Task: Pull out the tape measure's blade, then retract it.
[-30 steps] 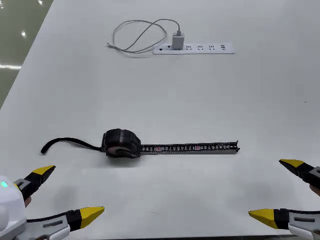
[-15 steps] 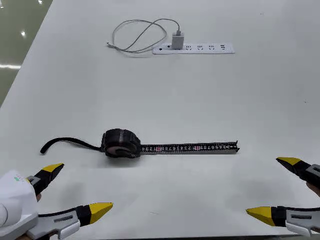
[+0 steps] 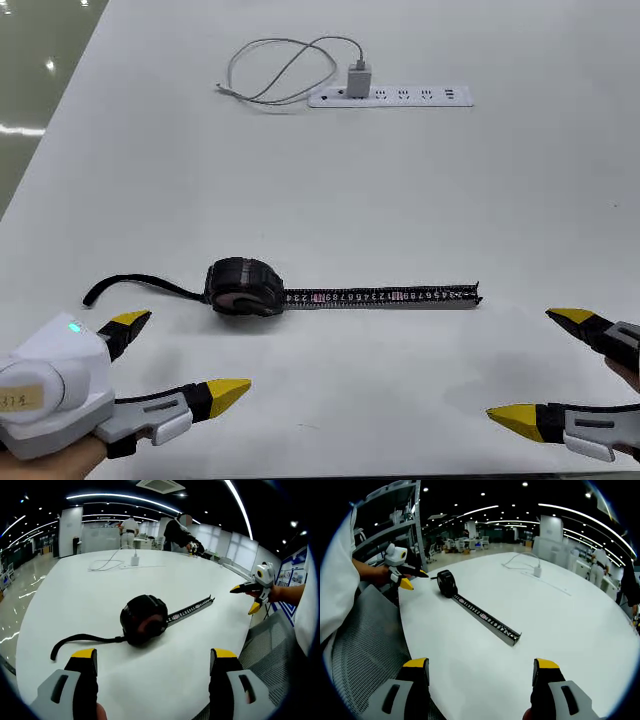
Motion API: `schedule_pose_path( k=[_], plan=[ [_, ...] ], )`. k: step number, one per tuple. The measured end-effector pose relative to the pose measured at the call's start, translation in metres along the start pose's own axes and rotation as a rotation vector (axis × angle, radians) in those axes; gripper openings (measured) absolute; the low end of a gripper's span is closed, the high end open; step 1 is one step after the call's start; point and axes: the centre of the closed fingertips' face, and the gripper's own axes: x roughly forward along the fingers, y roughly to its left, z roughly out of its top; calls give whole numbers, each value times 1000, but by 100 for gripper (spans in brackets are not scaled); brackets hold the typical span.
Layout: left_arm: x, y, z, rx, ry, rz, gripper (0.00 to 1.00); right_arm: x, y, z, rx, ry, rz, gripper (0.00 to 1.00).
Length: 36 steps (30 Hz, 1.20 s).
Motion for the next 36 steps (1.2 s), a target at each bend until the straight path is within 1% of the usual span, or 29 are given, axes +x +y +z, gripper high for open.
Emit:
schedule_pose_path(
  k=[6,10,14,23,28,32,36],
  plan=[
    [12,0,4,-13,-2,4,91,1,-2,0,4,-1,-2,84],
    [19,-2,8,-24,-12,-5,91,2,-6,0,0,4,-2,84],
    [28,-2,11,-26,-13,-8,90,2,-10,2,0,1,-7,83],
    [40,-4,17,-43,-18,-12,90,1,-14,2,3,-1,-16,83],
    [49,-7,20,-48,-21,-18,89,1,-17,4,6,-6,-20,83],
    [53,-7,23,-57,-27,-22,89,0,-19,3,8,-7,-23,82],
    [56,-11,23,-65,-27,-25,89,0,-20,2,10,-6,-23,82]
  ],
)
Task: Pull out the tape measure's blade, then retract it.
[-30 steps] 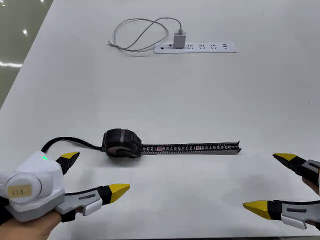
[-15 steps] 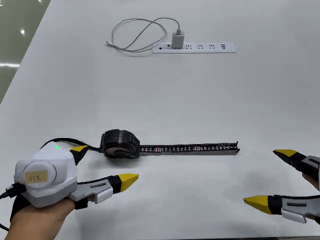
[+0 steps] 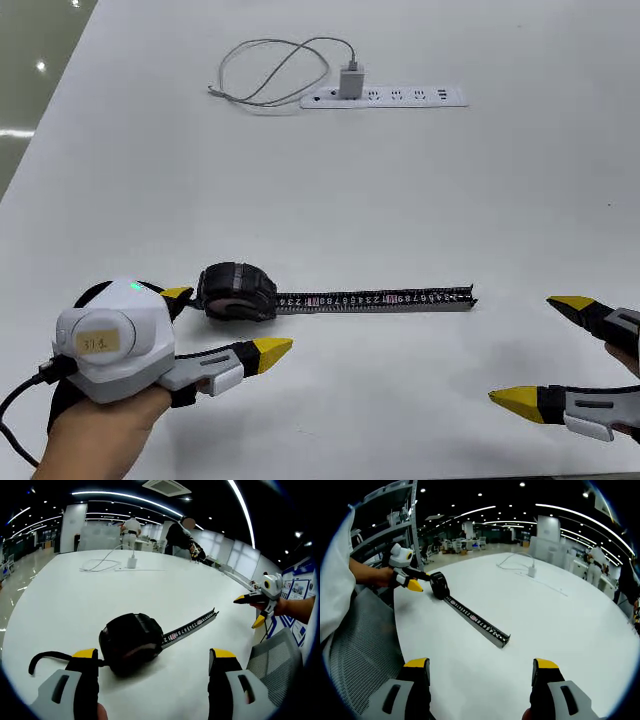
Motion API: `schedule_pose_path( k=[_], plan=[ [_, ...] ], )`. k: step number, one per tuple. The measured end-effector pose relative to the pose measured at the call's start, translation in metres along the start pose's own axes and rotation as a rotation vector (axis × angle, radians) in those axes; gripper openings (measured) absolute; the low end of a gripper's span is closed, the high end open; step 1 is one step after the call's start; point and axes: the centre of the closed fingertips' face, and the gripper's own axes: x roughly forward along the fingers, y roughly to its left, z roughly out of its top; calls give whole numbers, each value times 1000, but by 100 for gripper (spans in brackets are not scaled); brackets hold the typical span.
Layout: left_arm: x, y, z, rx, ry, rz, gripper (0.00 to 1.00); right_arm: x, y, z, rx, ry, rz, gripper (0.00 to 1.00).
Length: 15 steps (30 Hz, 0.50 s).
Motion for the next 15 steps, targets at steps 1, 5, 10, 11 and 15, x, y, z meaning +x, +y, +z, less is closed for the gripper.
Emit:
schedule_pose_path(
  k=[1,5,10,11,15],
  plan=[
    [1,-1,0,0,0,0,88,0,0,0,-1,1,0,82],
    [2,-2,0,-10,-4,3,88,0,0,0,0,1,-1,82],
    [2,-1,0,-14,-5,21,86,2,-1,0,-1,4,3,81],
    [2,0,0,-15,-5,30,85,2,0,0,-1,3,7,80],
    [4,0,0,-21,-12,53,86,3,0,2,-2,-1,19,76]
  ],
)
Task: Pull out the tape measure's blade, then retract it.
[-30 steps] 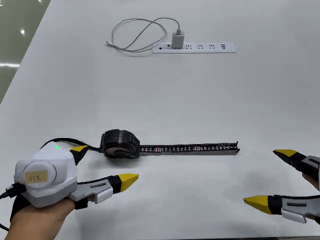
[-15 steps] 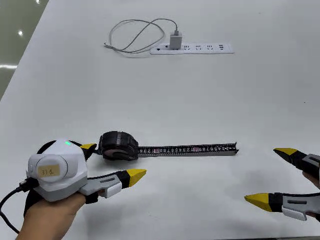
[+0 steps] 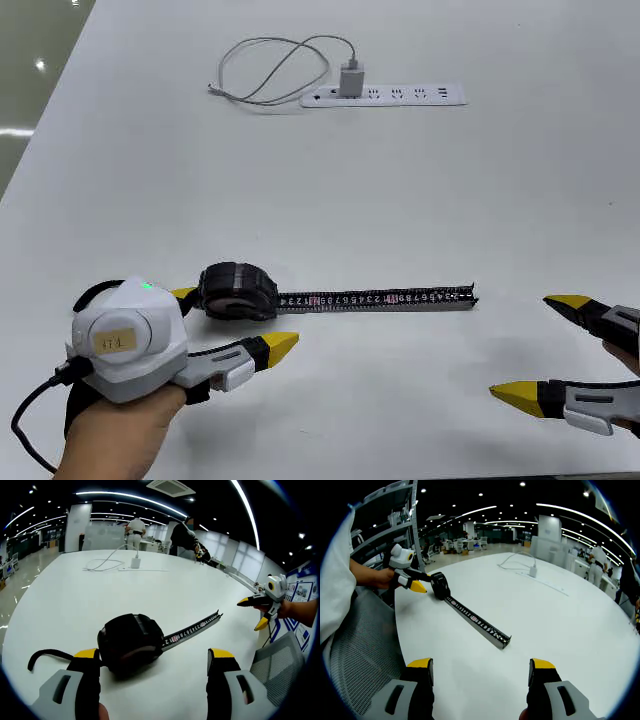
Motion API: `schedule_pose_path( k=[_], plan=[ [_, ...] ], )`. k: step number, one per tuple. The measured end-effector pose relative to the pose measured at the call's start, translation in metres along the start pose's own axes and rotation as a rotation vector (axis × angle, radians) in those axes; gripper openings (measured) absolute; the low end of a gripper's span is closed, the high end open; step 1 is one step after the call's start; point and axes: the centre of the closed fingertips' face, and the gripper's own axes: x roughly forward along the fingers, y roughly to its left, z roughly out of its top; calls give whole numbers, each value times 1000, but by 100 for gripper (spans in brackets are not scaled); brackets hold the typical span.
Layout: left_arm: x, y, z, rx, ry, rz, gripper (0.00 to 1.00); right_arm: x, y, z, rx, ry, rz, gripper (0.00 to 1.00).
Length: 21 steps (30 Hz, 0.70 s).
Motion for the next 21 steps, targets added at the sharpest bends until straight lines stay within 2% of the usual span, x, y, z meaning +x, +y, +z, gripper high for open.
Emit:
schedule_pose_path(
  k=[8,10,13,21],
  plan=[
    [4,3,1,-18,-9,58,83,5,-4,2,-33,16,25,70],
    [5,3,3,-55,-26,69,84,6,-6,3,-50,22,30,68],
    [7,2,1,-30,-16,88,83,9,-8,4,-78,32,43,64],
    [9,8,2,-45,-21,139,79,21,-19,8,-138,59,63,58]
  ],
)
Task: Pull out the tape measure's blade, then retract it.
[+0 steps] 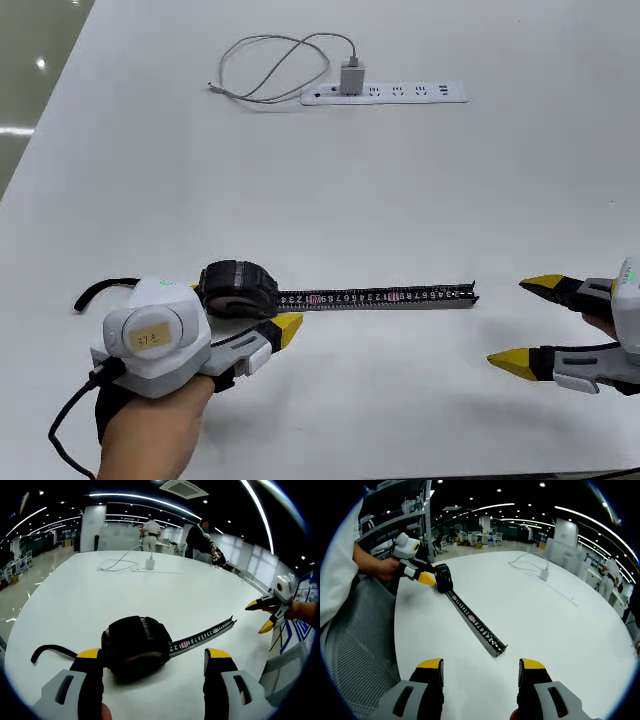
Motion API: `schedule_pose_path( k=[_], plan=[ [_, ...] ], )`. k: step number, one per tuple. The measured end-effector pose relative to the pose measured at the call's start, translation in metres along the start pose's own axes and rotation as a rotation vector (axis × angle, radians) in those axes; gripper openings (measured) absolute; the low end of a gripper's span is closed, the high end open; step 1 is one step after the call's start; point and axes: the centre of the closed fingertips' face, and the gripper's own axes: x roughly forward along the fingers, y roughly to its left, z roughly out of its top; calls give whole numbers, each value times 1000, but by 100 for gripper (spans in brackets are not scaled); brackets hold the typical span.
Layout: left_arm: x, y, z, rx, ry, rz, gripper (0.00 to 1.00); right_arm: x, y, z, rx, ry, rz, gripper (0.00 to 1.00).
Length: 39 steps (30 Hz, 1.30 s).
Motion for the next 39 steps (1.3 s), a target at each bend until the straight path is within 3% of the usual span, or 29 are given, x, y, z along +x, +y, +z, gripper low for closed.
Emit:
schedule_pose_path(
  k=[4,17,39],
  plan=[
    [2,2,2,-26,1,13,79,5,-6,0,-65,24,8,52],
    [6,10,4,-68,-10,82,70,19,-21,1,-140,64,49,44],
    [12,18,6,-141,-18,173,65,34,-31,1,-198,105,118,35]
  ],
)
